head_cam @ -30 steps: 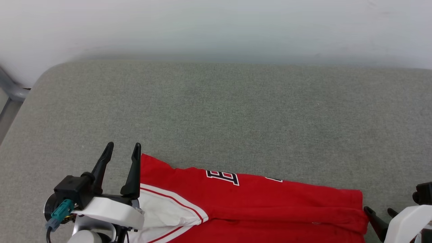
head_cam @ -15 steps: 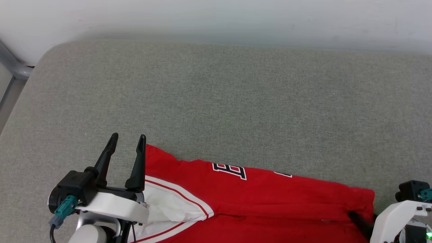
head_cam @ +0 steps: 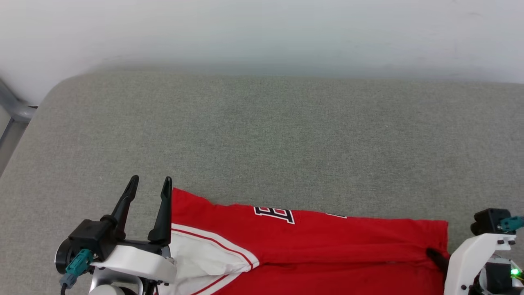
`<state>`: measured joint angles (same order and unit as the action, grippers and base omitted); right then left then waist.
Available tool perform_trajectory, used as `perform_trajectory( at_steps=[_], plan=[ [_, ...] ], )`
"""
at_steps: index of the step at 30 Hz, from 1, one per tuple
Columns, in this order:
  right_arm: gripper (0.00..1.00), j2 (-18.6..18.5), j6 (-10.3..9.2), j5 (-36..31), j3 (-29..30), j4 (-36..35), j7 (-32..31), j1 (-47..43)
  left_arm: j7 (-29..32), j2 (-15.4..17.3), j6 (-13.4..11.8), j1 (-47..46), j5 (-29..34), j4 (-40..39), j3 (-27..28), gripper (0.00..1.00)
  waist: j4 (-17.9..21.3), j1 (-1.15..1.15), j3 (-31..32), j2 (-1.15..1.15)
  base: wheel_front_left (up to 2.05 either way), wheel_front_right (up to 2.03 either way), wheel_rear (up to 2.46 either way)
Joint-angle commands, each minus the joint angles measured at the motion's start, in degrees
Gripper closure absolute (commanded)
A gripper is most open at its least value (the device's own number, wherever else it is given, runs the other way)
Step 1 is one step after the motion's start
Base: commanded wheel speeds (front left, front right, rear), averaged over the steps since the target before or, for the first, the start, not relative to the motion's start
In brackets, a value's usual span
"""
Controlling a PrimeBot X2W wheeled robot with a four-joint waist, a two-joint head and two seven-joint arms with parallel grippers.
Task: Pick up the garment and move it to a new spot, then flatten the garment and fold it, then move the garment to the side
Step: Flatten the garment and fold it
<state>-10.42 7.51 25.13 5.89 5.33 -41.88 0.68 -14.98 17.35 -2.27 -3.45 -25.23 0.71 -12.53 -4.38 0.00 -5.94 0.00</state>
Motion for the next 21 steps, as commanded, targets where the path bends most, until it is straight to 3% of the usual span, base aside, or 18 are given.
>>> perform_trajectory(
  at_steps=[1,13,21],
  plan=[
    [1.00,-1.05,-0.04,-0.59,1.21,-0.50,-0.35,0.76,-0.26,0.04,-0.28,1.05,0.43,0.26,0.05,0.00,0.99,0.00,1.20,0.00,0.00,0.00,0.00],
    [1.00,-2.66,-0.04,-2.55,14.88,-3.06,-4.87,-0.81,-0.15,0.26,-1.18,2.97,0.63,0.15,-0.51,0.00,2.56,0.00,3.52,0.00,0.00,0.00,0.00],
    [1.00,4.84,-0.04,4.96,21.66,-5.61,-16.46,1.54,0.28,0.07,-1.61,3.33,0.06,0.17,-0.89,0.00,3.03,0.00,4.19,0.00,0.00,0.00,0.00]
  ],
)
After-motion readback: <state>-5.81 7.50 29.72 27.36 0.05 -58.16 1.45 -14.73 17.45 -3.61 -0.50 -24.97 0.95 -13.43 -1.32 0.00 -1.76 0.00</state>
